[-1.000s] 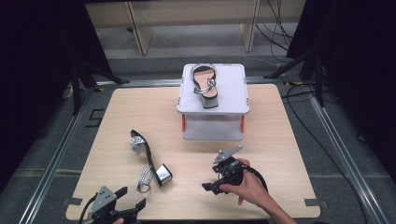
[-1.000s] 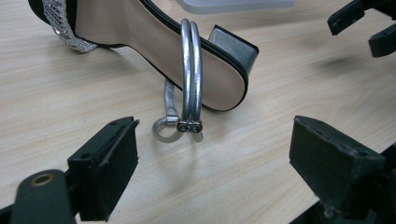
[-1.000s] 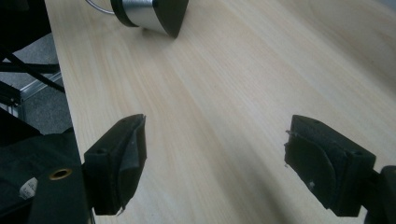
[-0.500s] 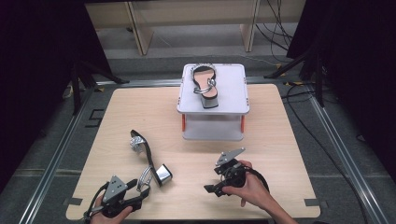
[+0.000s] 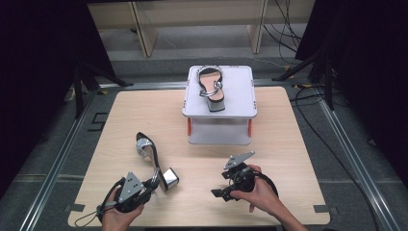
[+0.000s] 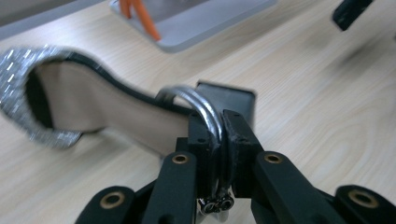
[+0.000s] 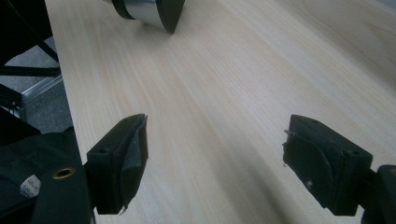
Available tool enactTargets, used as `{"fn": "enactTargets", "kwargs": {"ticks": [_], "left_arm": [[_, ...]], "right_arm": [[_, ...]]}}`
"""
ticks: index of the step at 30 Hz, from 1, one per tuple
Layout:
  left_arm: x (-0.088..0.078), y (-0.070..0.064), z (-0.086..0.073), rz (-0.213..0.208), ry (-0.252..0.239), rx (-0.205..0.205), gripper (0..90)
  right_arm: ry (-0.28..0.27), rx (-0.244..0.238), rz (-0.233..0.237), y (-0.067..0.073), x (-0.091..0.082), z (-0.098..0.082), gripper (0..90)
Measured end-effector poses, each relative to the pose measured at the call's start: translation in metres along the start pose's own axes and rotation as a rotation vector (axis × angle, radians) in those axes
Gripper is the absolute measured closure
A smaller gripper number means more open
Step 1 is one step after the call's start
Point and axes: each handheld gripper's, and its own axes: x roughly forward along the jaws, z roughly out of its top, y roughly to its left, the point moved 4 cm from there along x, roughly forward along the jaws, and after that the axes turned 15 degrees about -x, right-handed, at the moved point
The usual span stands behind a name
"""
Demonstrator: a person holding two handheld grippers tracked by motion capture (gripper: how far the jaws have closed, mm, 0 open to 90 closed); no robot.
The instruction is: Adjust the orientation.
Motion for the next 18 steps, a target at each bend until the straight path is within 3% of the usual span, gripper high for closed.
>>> {"fn": "enactTargets", "kwargs": {"ticks": [6, 9, 10, 11, 12, 13, 15, 16, 17, 18], "left_arm": [[0.015, -0.012, 0.021, -0.036, 0.019, 0.022, 82.7], [0.035, -0.024, 0.039, -0.071, 0.044, 0.032, 82.7], [0.040, -0.030, 0.041, -0.084, 0.056, 0.037, 82.8], [0.043, -0.034, 0.043, -0.090, 0.087, 0.067, 82.8], [0.043, -0.034, 0.043, -0.090, 0.087, 0.067, 82.9], [0.052, -0.048, 0.043, -0.122, 0.113, 0.072, 82.9], [0.060, -0.061, 0.043, -0.158, 0.144, 0.068, 82.9], [0.060, -0.061, 0.043, -0.158, 0.144, 0.068, 82.7], [0.067, -0.072, 0.044, -0.190, 0.167, 0.066, 82.6], [0.067, -0.072, 0.044, -0.190, 0.167, 0.066, 82.5]], "right_arm": [[-0.014, 0.002, -0.001, -0.003, -0.003, 0.000, 22.5], [-0.022, 0.004, -0.002, -0.006, -0.005, -0.001, 22.6], [-0.015, 0.028, -0.006, -0.005, -0.007, -0.001, 22.6], [-0.019, 0.030, -0.009, -0.005, -0.009, -0.002, 22.6], [-0.019, 0.030, -0.009, -0.005, -0.009, -0.002, 22.6], [-0.029, 0.018, -0.017, -0.009, -0.012, -0.003, 22.6], [-0.028, 0.034, -0.025, -0.010, -0.015, -0.005, 22.6], [-0.028, 0.034, -0.025, -0.010, -0.015, -0.005, 22.6], [-0.019, 0.043, -0.025, -0.013, -0.018, -0.009, 22.4], [-0.019, 0.043, -0.025, -0.013, -0.018, -0.009, 22.4]]}}
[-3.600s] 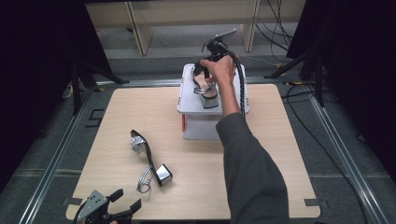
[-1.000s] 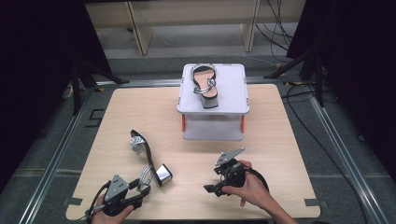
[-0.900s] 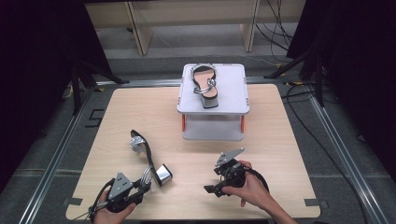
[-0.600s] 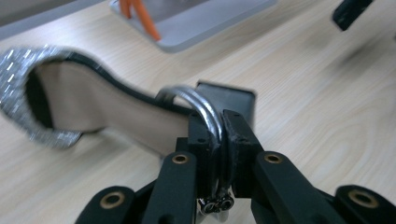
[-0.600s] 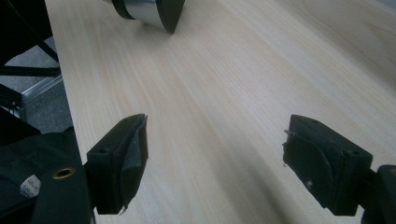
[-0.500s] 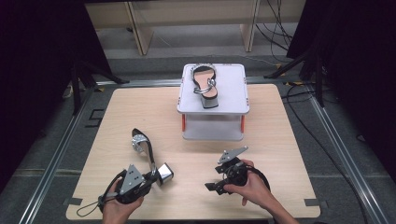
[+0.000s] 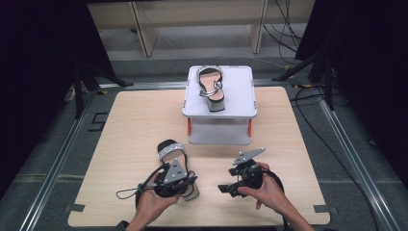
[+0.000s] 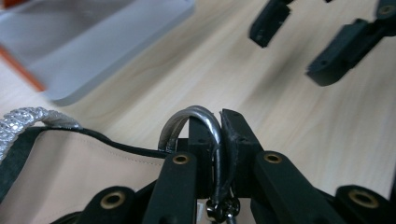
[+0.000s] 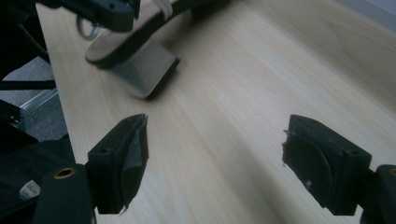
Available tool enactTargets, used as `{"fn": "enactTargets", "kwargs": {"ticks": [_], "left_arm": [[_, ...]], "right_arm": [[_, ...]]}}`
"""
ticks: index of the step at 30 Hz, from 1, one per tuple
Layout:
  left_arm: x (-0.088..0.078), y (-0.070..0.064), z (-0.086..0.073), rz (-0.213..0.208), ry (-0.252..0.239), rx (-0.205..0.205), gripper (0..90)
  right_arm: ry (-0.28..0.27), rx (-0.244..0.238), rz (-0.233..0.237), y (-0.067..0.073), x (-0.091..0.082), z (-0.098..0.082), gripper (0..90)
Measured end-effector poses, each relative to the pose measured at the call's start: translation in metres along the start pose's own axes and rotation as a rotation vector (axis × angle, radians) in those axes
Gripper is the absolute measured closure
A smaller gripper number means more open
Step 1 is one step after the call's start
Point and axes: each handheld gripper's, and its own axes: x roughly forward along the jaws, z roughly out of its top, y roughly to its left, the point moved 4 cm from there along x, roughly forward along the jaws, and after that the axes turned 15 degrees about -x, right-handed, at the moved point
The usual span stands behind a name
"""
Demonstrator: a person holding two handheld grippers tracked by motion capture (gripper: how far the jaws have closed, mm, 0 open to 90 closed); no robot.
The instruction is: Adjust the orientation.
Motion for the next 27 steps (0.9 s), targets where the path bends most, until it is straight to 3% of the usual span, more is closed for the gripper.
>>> {"fn": "enactTargets", "kwargs": {"ticks": [3, 4, 5, 6, 7, 8, 10, 12, 13, 14, 15, 17, 18, 19, 20, 25, 26, 27], "left_arm": [[0.015, -0.010, 0.005, -0.034, 0.033, 0.000, 78.6], [0.016, -0.010, 0.007, -0.047, 0.031, -0.020, 71.8], [0.015, -0.011, 0.009, -0.069, 0.003, -0.051, 70.5], [0.015, -0.011, 0.009, -0.069, 0.003, -0.051, 68.2], [0.011, -0.010, 0.011, -0.058, -0.006, -0.054, 68.2], [0.005, -0.009, 0.012, -0.060, -0.018, -0.078, 57.4], [-0.005, -0.007, 0.011, -0.068, -0.037, -0.114, 48.0], [-0.011, -0.006, 0.011, -0.069, -0.050, -0.123, 39.7], [-0.026, -0.003, 0.009, -0.053, -0.071, -0.137, 35.0], [-0.026, -0.003, 0.009, -0.053, -0.071, -0.137, 32.5], [-0.042, -0.001, 0.006, -0.031, -0.086, -0.131, 30.6], [-0.053, 0.003, -0.002, -0.009, -0.086, -0.132, 28.4], [-0.057, 0.005, -0.009, 0.006, -0.082, -0.141, 27.5], [-0.057, 0.005, -0.009, 0.006, -0.082, -0.141, 26.9], [-0.061, 0.009, -0.023, 0.024, -0.070, -0.156, 26.6], [-0.063, 0.015, -0.053, 0.055, -0.063, -0.222, 25.6], [-0.063, 0.015, -0.053, 0.055, -0.063, -0.222, 25.5], [-0.065, 0.017, -0.062, 0.083, -0.050, -0.202, 25.5]], "right_arm": [[0.020, 0.007, -0.035, -0.004, -0.006, -0.007, 21.8], [0.025, 0.005, -0.039, -0.005, -0.008, -0.008, 21.8], [0.021, -0.017, -0.042, -0.006, -0.009, -0.008, 21.7], [0.021, -0.017, -0.042, -0.006, -0.009, -0.008, 21.7], [0.023, -0.005, -0.038, -0.004, -0.010, -0.009, 21.5], [0.020, -0.022, -0.050, -0.003, -0.011, -0.008, 20.5], [0.018, -0.024, -0.045, 0.002, -0.009, -0.007, 20.1], [0.017, -0.035, -0.041, 0.005, -0.007, -0.006, 19.6], [0.012, -0.062, -0.016, 0.012, -0.003, -0.003, 19.3], [0.012, -0.062, -0.016, 0.012, -0.003, -0.003, 19.3], [0.013, -0.080, -0.005, 0.020, 0.004, 0.000, 18.7], [0.023, -0.068, 0.001, 0.026, 0.010, 0.002, 18.3], [0.015, -0.093, -0.001, 0.027, 0.014, 0.005, 18.1], [0.015, -0.093, -0.001, 0.027, 0.014, 0.005, 18.1], [-0.001, -0.093, 0.007, 0.032, 0.022, 0.010, 16.7], [-0.006, -0.032, 0.004, 0.037, 0.041, 0.018, 16.3], [-0.003, -0.034, 0.000, 0.038, 0.046, 0.020, 16.7], [0.007, -0.031, -0.008, 0.039, 0.050, 0.022, 17.9]]}}
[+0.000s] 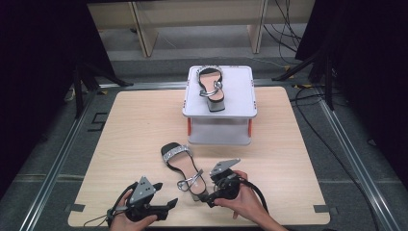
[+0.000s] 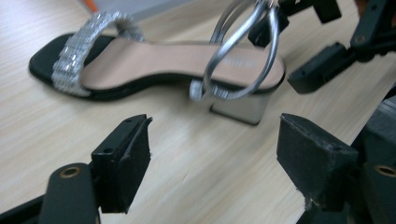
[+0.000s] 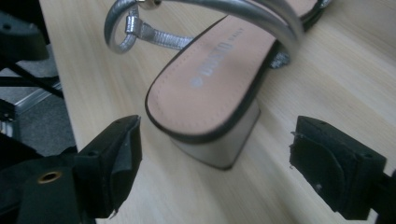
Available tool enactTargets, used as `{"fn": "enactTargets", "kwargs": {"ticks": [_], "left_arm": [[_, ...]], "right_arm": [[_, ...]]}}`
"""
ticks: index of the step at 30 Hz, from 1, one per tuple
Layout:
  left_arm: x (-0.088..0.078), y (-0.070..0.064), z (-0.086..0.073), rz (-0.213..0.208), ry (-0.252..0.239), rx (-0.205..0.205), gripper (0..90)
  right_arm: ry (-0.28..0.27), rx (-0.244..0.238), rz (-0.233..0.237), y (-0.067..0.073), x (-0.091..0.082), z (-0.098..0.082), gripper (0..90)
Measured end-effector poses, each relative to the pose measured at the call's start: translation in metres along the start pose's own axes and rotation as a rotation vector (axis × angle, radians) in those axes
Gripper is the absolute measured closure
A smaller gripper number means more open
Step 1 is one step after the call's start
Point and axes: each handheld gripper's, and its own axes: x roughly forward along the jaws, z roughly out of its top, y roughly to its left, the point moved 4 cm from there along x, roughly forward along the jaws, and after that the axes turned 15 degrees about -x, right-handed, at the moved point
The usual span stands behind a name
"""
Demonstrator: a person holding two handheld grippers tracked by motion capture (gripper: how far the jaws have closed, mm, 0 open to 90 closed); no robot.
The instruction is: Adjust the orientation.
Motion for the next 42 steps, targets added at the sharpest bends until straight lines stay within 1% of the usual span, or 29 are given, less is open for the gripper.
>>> {"fn": "enactTargets", "kwargs": {"ticks": [1, 2, 3, 5, 7, 9, 11, 12, 13, 17, 18, 19, 20, 21, 22, 23, 24, 25, 26, 27, 29, 30, 32, 35, 36, 38, 40, 41, 42], "left_arm": [[-0.001, 0.004, -0.004, 0.010, 0.010, 0.025, 25.5], [-0.002, 0.004, -0.009, 0.012, 0.010, -0.001, 25.5], [-0.002, 0.004, -0.009, 0.012, 0.010, -0.001, 25.4], [-0.004, 0.013, -0.022, 0.042, 0.033, 0.006, 25.4], [-0.005, 0.018, -0.028, 0.056, 0.053, 0.010, 25.4], [-0.006, 0.021, -0.032, 0.075, 0.050, 0.000, 25.4], [-0.007, 0.023, -0.033, 0.088, 0.045, 0.019, 25.4], [-0.007, 0.028, -0.037, 0.108, 0.063, 0.056, 25.4], [-0.005, 0.028, -0.039, 0.105, 0.072, 0.043, 25.4], [-0.004, 0.026, -0.040, 0.105, 0.082, 0.063, 25.4], [-0.004, 0.021, -0.040, 0.101, 0.070, 0.023, 25.5], [-0.004, 0.022, -0.040, 0.102, 0.069, 0.027, 25.6], [-0.005, 0.025, -0.040, 0.112, 0.080, 0.063, 25.6], [-0.005, 0.025, -0.040, 0.112, 0.080, 0.063, 25.7], [-0.004, 0.026, -0.039, 0.109, 0.074, 0.074, 25.7], [-0.005, 0.025, -0.040, 0.110, 0.074, 0.057, 25.9], [-0.006, 0.026, -0.038, 0.106, 0.071, 0.069, 26.0], [-0.006, 0.025, -0.038, 0.106, 0.065, 0.061, 26.3], [-0.007, 0.026, -0.037, 0.106, 0.058, 0.063, 26.3], [-0.008, 0.028, -0.037, 0.107, 0.058, 0.090, 26.6], [-0.007, 0.027, -0.037, 0.104, 0.056, 0.082, 26.6], [-0.007, 0.028, -0.038, 0.111, 0.071, 0.091, 26.7], [-0.006, 0.024, -0.040, 0.103, 0.057, 0.035, 27.0], [-0.006, 0.028, -0.037, 0.109, 0.065, 0.097, 27.0], [-0.006, 0.025, -0.039, 0.108, 0.065, 0.057, 27.0], [-0.006, 0.023, -0.039, 0.105, 0.053, 0.045, 27.2], [-0.007, 0.026, -0.036, 0.107, 0.045, 0.091, 27.9], [-0.006, 0.023, -0.038, 0.098, 0.035, 0.041, 28.0], [-0.006, 0.023, -0.038, 0.098, 0.035, 0.041, 28.0]], "right_arm": [[-0.004, -0.005, -0.008, 0.001, 0.005, 0.002, 18.5], [0.005, 0.004, -0.019, 0.004, 0.008, 0.004, 18.0], [0.005, 0.004, -0.019, 0.004, 0.008, 0.004, 18.0], [0.014, 0.002, -0.043, 0.005, 0.020, 0.009, 18.0], [0.036, -0.006, -0.063, 0.004, 0.026, 0.010, 16.6], [0.039, -0.037, -0.074, 0.002, 0.032, 0.013, 18.4], [0.037, -0.029, -0.070, 0.002, 0.036, 0.014, 18.2], [0.048, -0.025, -0.069, 0.002, 0.041, 0.015, 17.5], [0.053, -0.030, -0.065, 0.001, 0.043, 0.015, 17.0], [0.055, -0.046, -0.049, 0.001, 0.046, 0.018, 23.2], [0.059, -0.082, -0.050, 0.003, 0.043, 0.019, 26.7], [0.065, -0.096, -0.060, 0.003, 0.043, 0.019, 27.1], [0.075, -0.093, -0.056, 0.002, 0.042, 0.019, 27.2], [0.075, -0.093, -0.056, 0.002, 0.042, 0.019, 27.2], [0.082, -0.064, -0.052, 0.004, 0.042, 0.019, 27.4], [0.094, -0.094, -0.048, 0.001, 0.039, 0.019, 27.5], [0.095, -0.099, -0.035, -0.001, 0.037, 0.019, 27.5], [0.095, -0.103, -0.013, -0.003, 0.031, 0.019, 27.8], [0.095, -0.103, -0.013, -0.003, 0.031, 0.019, 27.8], [0.100, -0.103, 0.014, -0.008, 0.017, 0.016, 28.4], [0.094, -0.108, 0.027, -0.010, 0.013, 0.014, 28.7], [0.101, -0.129, 0.050, -0.016, -0.001, 0.008, 29.1], [0.105, -0.155, 0.057, -0.022, -0.013, -0.001, 29.2], [0.107, -0.169, 0.082, -0.029, -0.026, -0.014, 29.4], [0.104, -0.172, 0.087, -0.032, -0.028, -0.017, 29.4], [0.105, -0.165, 0.091, -0.034, -0.031, -0.019, 29.5], [0.112, -0.179, 0.085, -0.040, -0.036, -0.022, 30.7], [0.145, -0.183, 0.076, -0.041, -0.037, -0.023, 31.7], [0.145, -0.183, 0.076, -0.041, -0.037, -0.023, 31.7]]}}
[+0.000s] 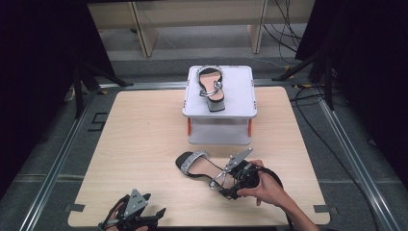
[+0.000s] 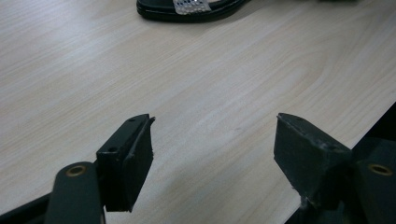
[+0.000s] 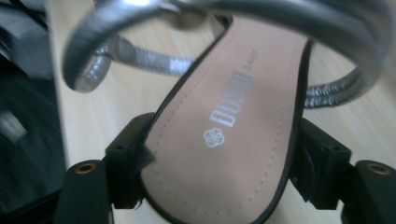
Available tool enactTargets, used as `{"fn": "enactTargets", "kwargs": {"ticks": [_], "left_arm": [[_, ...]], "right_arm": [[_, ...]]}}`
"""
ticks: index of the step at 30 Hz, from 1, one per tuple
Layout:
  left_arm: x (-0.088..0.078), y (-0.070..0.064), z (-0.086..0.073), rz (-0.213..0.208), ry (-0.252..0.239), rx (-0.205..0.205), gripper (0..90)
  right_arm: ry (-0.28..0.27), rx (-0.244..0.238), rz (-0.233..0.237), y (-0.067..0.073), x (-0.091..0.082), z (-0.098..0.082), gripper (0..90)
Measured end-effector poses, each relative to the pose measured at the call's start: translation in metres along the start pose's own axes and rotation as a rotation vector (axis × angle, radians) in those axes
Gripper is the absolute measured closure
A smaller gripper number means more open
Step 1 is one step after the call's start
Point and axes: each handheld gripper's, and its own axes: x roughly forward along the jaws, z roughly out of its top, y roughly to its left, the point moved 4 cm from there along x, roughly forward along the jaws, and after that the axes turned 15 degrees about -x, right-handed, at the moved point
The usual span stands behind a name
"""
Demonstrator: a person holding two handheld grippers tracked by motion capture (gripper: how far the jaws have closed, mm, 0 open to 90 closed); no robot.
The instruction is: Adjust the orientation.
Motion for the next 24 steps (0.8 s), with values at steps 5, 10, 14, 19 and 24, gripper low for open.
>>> {"fn": "enactTargets", "kwargs": {"ticks": [5, 10, 14, 19, 24], "left_arm": [[0.000, 0.002, 0.000, 0.005, 0.006, 0.021, 28.3], [0.001, -0.001, 0.000, -0.015, -0.005, -0.002, 28.3], [0.001, 0.002, 0.000, 0.000, 0.009, 0.021, 28.4], [0.001, 0.002, 0.000, 0.003, 0.009, -0.002, 28.4], [0.004, 0.003, 0.001, -0.010, 0.015, 0.022, 28.4]], "right_arm": [[0.054, 0.020, -0.020, -0.011, -0.007, -0.021, 37.6], [0.105, 0.022, -0.115, -0.023, -0.017, -0.034, 41.0], [0.093, 0.069, -0.098, -0.024, -0.020, -0.037, 40.2], [0.078, 0.081, -0.121, -0.017, -0.051, -0.029, 33.3], [-0.060, 0.076, -0.186, -0.009, -0.089, 0.003, 28.2]]}}
